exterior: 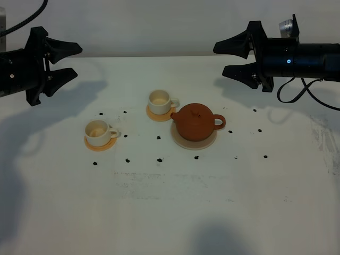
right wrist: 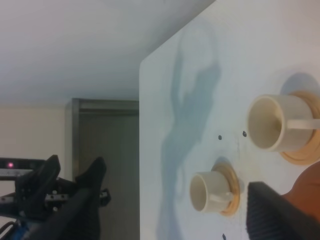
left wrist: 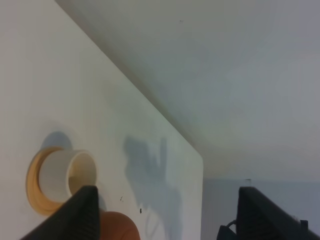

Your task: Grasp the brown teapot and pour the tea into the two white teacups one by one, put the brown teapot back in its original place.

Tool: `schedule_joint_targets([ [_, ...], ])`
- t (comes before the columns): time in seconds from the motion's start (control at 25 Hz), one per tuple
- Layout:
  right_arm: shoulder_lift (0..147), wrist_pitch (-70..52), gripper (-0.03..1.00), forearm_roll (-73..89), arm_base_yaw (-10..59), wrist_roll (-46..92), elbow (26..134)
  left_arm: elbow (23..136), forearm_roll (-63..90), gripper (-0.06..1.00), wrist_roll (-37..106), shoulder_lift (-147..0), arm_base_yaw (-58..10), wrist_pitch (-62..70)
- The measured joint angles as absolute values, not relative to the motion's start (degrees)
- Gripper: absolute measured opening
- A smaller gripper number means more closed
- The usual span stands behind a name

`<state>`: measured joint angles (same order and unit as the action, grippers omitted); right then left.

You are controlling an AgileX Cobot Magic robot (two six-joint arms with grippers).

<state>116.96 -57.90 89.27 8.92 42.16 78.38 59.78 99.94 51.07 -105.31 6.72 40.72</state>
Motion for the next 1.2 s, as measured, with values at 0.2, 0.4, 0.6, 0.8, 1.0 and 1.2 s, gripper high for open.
schedule_joint_targets([
  [0.2,117.0,-57.9,0.59,89.2,8.9,42.2,78.4,59.8,99.9,0.6,51.1,-105.3,6.7,40.7],
  [0.4,117.0,-57.9,0.59,89.0,8.9,42.2,78.4,59.8,99.9,0.6,51.3,-105.3,6.7,40.7],
  [0.6,117.0,-57.9,0.59,88.8,8.9,43.9,78.4,59.8,99.9,0.6,57.7,-105.3,6.7,41.0],
  [0.8,117.0,-57.9,0.59,88.6,8.9,47.7,78.4,61.9,99.7,0.6,68.2,-105.4,6.7,44.6],
  [1.0,116.0,-57.0,0.55,84.7,8.9,49.2,80.3,65.7,95.9,0.57,73.6,-103.7,6.7,45.9],
  [1.2,112.7,-54.4,0.54,69.7,8.9,43.4,85.1,67.7,84.2,0.54,74.6,-96.0,6.7,40.8],
])
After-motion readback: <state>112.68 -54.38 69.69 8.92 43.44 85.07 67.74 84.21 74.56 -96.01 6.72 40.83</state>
